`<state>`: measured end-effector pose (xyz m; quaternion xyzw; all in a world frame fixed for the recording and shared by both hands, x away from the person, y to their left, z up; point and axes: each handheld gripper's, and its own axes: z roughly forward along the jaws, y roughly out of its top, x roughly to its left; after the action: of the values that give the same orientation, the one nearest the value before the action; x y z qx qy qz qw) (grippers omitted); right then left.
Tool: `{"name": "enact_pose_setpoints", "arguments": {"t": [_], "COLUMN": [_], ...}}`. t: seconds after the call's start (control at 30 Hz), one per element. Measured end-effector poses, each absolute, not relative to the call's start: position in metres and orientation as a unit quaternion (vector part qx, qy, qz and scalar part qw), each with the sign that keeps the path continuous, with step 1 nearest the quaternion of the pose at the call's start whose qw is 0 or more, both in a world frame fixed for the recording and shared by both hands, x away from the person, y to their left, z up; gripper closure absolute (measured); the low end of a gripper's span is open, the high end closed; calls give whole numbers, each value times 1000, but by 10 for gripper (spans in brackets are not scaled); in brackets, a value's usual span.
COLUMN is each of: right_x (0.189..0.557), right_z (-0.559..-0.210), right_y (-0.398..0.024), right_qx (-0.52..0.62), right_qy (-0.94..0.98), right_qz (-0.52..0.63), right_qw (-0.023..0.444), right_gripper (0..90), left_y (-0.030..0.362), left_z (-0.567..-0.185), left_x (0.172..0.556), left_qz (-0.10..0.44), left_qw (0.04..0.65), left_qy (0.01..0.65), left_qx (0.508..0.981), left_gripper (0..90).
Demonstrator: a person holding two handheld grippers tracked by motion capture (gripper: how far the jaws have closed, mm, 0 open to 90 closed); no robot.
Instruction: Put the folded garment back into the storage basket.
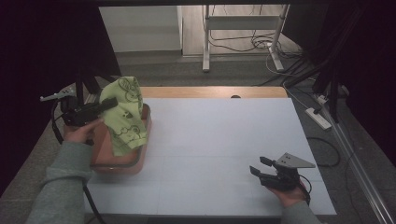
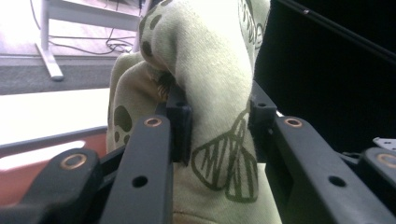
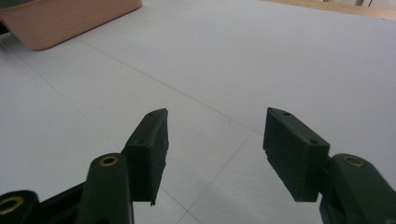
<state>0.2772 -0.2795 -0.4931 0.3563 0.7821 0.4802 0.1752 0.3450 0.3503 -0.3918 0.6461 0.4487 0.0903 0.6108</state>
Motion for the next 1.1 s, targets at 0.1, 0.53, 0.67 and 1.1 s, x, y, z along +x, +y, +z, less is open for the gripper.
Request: {"name": "enact_pose_setpoints", "arguments": {"t": [0.1,0.53,0.67,1.1], "right_x": [277,277,277,277], "right_z": [-493,-493,-494,-493], "right_y": [-279,-279,-278,-278], "right_qx": [356,354,354,353], "right_qy": [782,784,785,785], "right_qz": [480,479,478,479], "right_qw": [175,174,174,175], "right_gripper": [409,408,408,407], "left_y": [356,372,377,369], "left_z": [-398,-420,-426,-444], "left_x": [346,351,352,360], "left_qz": [89,87,85,61], "left_qw": [606,587,580,560], "left_qy": [455,475,483,491], "left_qx": [646,650,651,664], "left_gripper": [693,693,693,693]}}
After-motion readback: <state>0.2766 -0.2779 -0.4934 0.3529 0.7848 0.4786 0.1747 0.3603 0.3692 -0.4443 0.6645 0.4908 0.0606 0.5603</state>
